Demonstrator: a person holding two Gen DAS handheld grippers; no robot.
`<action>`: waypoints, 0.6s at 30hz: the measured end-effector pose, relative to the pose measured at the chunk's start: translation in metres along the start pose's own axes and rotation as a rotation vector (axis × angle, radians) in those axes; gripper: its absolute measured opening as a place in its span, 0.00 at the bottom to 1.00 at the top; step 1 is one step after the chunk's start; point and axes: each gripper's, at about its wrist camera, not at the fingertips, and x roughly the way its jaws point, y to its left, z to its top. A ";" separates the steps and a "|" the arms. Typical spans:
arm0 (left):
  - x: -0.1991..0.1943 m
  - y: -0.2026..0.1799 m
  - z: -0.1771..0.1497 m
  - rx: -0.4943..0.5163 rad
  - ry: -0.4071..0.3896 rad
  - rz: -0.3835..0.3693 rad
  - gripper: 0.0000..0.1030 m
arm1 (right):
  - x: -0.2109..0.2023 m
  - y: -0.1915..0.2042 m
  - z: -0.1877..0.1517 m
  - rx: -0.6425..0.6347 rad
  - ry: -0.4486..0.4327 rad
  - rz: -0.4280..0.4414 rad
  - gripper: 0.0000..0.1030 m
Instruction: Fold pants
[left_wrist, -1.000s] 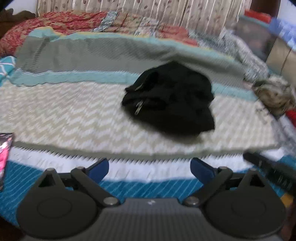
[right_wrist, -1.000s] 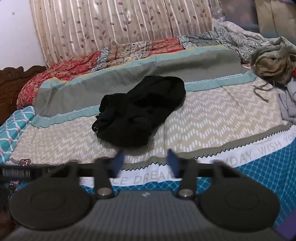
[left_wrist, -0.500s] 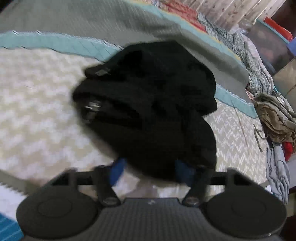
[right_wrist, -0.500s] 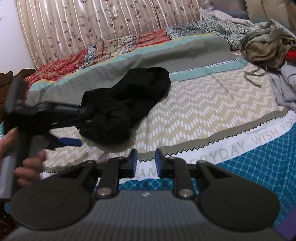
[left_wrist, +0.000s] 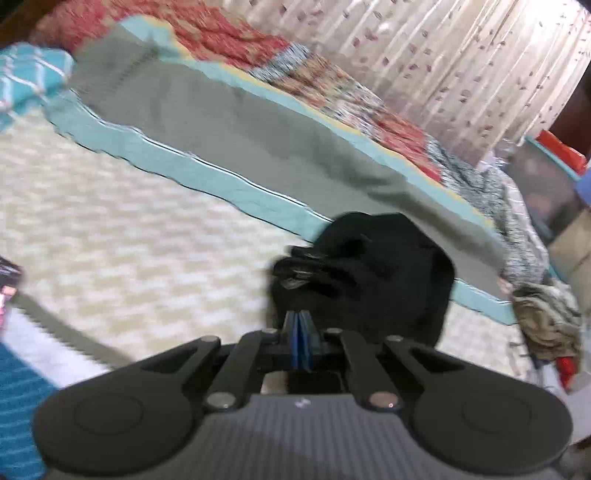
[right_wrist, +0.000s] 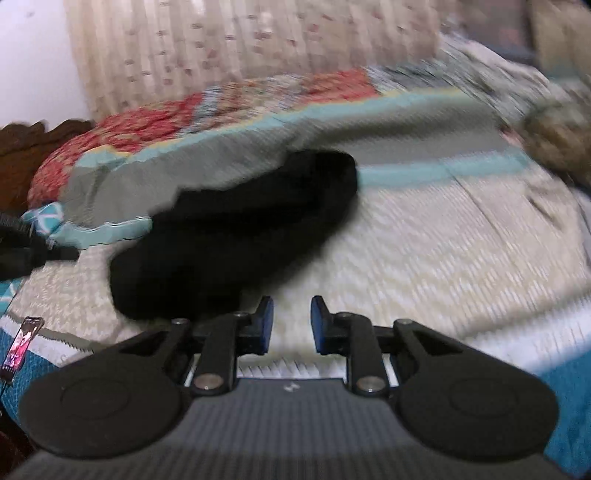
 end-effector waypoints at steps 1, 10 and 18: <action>-0.011 0.008 -0.001 -0.010 -0.024 0.012 0.02 | 0.009 0.007 0.011 -0.031 -0.007 0.020 0.35; -0.012 0.034 -0.023 -0.058 0.079 -0.020 0.15 | 0.143 0.074 0.081 -0.214 0.110 0.200 0.80; 0.066 -0.003 -0.037 0.030 0.185 -0.024 0.58 | 0.179 0.060 0.089 -0.175 0.166 0.108 0.26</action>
